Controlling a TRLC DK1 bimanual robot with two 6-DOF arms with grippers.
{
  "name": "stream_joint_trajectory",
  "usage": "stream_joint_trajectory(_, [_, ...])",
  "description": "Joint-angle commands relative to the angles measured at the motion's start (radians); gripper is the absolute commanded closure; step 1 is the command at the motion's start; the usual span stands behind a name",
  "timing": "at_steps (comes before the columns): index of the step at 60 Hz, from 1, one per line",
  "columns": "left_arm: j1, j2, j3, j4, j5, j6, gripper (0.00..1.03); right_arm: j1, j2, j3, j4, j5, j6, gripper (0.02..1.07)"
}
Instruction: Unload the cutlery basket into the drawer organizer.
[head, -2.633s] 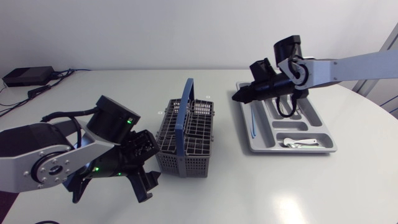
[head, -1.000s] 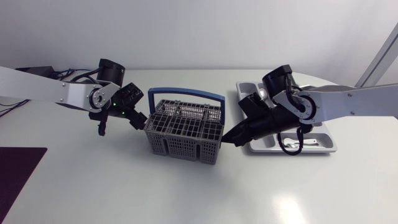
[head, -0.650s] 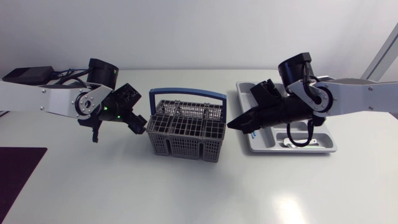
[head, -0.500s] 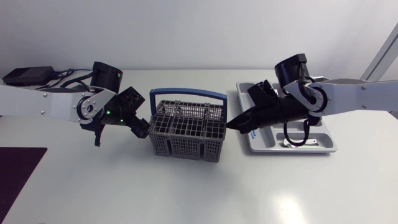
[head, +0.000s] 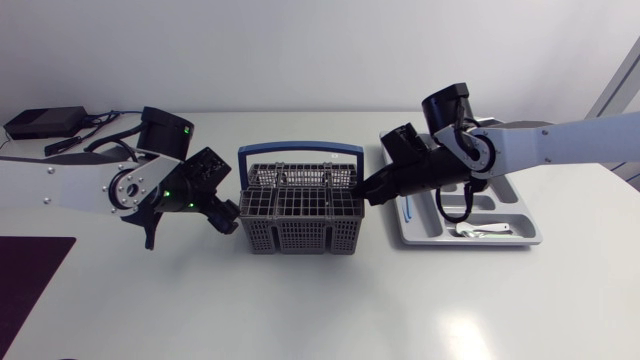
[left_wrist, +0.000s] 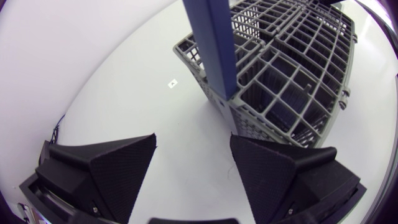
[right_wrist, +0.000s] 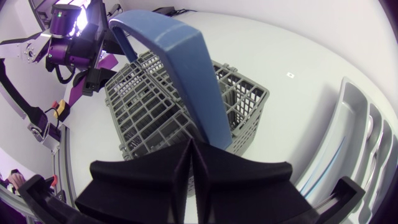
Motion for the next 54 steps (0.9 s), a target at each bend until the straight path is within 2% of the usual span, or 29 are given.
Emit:
stream_joint_trajectory(1, [-0.026,-0.039,-0.037,-0.01,0.014,-0.027,0.2,0.02,0.043,-0.007,0.004,0.015,-0.002,0.97])
stream_joint_trajectory(10, [-0.024,-0.065,-0.038,-0.021,0.012,-0.029,0.2,0.018,0.02,-0.027,0.018,0.018,-0.005,0.97])
stream_joint_trajectory(22, [0.016,-0.157,-0.038,-0.064,0.014,-0.024,0.2,0.023,-0.161,-0.126,0.045,0.066,-0.007,0.94])
stream_joint_trajectory(27, [0.031,-0.223,-0.041,-0.082,0.023,-0.035,0.2,0.02,-0.231,-0.157,0.055,0.084,-0.01,0.77])
stream_joint_trajectory(31, [0.043,-0.269,-0.044,-0.092,0.034,-0.052,0.18,0.017,-0.293,-0.195,0.082,0.112,-0.016,0.74])
stream_joint_trajectory(35, [0.05,-0.312,-0.055,-0.092,0.034,-0.07,0.13,0.012,-0.352,-0.226,0.099,0.127,-0.016,0.67])
stream_joint_trajectory(41, [0.063,-0.363,-0.072,-0.098,0.04,-0.101,0.05,0.009,-0.444,-0.278,0.128,0.18,-0.022,0.48])
stream_joint_trajectory(44, [0.066,-0.392,-0.083,-0.098,0.046,-0.11,0.05,0.003,-0.484,-0.301,0.134,0.192,-0.021,0.35])
stream_joint_trajectory(48, [0.076,-0.423,-0.094,-0.099,0.052,-0.127,0.05,-0.017,-0.533,-0.329,0.153,0.226,-0.021,0.26])
stream_joint_trajectory(53, [0.112,-0.45,-0.098,-0.102,0.067,-0.164,0.05,-0.051,-0.599,-0.367,0.182,0.265,-0.024,0.07])
stream_joint_trajectory(54, [0.12,-0.455,-0.1,-0.102,0.075,-0.169,0.05,-0.06,-0.613,-0.376,0.189,0.27,-0.025,0.06])
